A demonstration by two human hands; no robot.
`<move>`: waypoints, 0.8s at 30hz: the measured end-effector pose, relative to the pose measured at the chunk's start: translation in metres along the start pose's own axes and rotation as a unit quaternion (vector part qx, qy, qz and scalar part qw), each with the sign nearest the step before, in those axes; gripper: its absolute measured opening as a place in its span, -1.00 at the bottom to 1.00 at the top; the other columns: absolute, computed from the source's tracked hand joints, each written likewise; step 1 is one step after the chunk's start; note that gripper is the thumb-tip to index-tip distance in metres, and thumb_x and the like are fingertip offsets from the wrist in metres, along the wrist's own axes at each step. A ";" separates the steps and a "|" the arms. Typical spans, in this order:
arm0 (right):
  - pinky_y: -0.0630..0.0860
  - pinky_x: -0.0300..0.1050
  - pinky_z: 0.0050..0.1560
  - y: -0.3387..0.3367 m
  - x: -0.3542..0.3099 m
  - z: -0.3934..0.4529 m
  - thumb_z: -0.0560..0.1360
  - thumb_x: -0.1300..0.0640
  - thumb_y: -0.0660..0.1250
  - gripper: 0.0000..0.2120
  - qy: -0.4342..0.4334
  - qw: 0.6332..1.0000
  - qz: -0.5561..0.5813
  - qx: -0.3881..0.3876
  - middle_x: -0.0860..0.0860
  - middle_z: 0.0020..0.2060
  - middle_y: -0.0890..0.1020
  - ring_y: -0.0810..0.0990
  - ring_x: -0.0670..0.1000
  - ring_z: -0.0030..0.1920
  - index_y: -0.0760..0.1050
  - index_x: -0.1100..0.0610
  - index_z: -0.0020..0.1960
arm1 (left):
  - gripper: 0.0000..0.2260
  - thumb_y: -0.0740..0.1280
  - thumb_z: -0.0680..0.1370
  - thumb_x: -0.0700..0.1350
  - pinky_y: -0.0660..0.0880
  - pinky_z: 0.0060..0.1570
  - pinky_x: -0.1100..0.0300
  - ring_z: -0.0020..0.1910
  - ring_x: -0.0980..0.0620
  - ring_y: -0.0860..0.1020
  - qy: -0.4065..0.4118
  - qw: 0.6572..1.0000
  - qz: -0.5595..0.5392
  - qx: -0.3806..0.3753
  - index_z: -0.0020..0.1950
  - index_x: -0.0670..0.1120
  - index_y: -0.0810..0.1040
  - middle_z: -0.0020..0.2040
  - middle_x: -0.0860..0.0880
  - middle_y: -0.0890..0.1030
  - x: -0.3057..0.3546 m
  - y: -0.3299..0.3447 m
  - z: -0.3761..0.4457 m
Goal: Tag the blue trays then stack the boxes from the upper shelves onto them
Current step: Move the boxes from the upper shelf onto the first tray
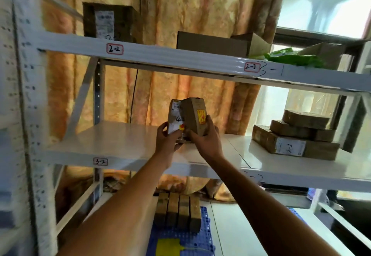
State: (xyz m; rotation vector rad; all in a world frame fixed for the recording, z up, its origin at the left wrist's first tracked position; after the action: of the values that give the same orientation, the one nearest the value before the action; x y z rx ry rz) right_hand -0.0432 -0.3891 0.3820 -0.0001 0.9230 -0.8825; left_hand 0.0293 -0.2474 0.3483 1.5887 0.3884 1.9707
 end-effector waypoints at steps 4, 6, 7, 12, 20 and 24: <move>0.35 0.21 0.47 -0.024 -0.020 -0.055 0.44 -0.49 0.20 -0.03 0.074 0.995 0.053 -0.051 0.12 0.51 0.33 0.34 0.19 0.48 0.03 -0.04 0.68 | -0.53 0.48 0.53 -0.22 0.64 -0.05 -0.05 0.08 -0.09 0.65 0.021 1.000 0.018 0.010 0.36 0.08 0.42 0.14 0.04 0.60 0.008 0.010 -0.068; 0.25 0.20 0.50 -0.040 -0.029 -0.086 0.58 -0.37 0.08 -0.23 0.068 0.995 0.018 -0.071 0.14 0.60 0.20 0.25 0.23 0.51 0.07 0.00 0.67 | -0.52 0.50 0.51 -0.24 0.66 -0.01 -0.09 0.06 -0.09 0.65 0.020 0.999 0.033 0.032 0.33 0.07 0.41 0.11 0.06 0.60 0.008 0.015 -0.103; 0.26 0.20 0.48 -0.049 -0.031 -0.101 0.64 -0.23 0.06 -0.36 0.072 0.995 0.028 -0.068 0.17 0.61 0.17 0.25 0.26 0.50 0.14 0.04 0.64 | -0.50 0.52 0.48 -0.25 0.66 0.01 -0.13 0.06 -0.12 0.66 0.016 0.998 0.034 0.041 0.31 0.07 0.41 0.10 0.05 0.61 0.007 0.017 -0.122; 0.58 0.15 0.23 -0.092 -0.034 -0.176 0.46 -0.20 0.46 -0.50 0.155 0.959 0.223 -0.085 0.05 0.18 0.60 0.60 0.09 0.19 0.45 -0.04 0.31 | -0.40 0.58 0.38 -0.23 0.65 0.06 -0.18 0.07 -0.12 0.69 0.003 0.996 0.059 0.064 0.30 0.09 0.42 0.15 -0.05 0.68 -0.012 0.009 -0.211; 0.68 0.08 0.13 -0.103 0.005 -0.263 0.40 0.04 0.62 -0.43 0.248 0.935 0.251 -0.032 0.05 0.12 0.65 0.68 0.04 0.07 0.42 0.04 0.28 | -0.54 0.45 0.48 -0.30 0.65 0.01 -0.07 0.11 -0.10 0.67 -0.056 0.990 0.004 0.132 0.16 0.22 0.47 0.16 -0.03 0.66 -0.035 -0.048 -0.305; 0.69 -0.07 -0.02 -0.084 0.013 -0.283 0.40 0.05 0.59 -0.43 0.275 0.918 0.282 -0.043 0.00 0.10 0.65 0.69 0.00 0.05 0.40 0.01 0.30 | -0.59 0.41 0.51 -0.27 0.64 -0.03 -0.01 0.12 -0.06 0.64 -0.085 0.989 0.002 0.118 0.18 0.20 0.49 0.18 -0.04 0.63 -0.038 -0.064 -0.312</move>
State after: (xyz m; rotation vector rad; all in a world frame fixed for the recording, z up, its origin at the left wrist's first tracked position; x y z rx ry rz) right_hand -0.2906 -0.3528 0.2253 0.4398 1.3940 -0.2914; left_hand -0.2494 -0.1797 0.2037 1.8902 0.5667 1.8294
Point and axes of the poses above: each hand's wrist, its own z-axis towards the middle knuckle, its own y-axis out of the palm, x = y × z, the point moved 3 cm from there along z, towards the middle knuckle
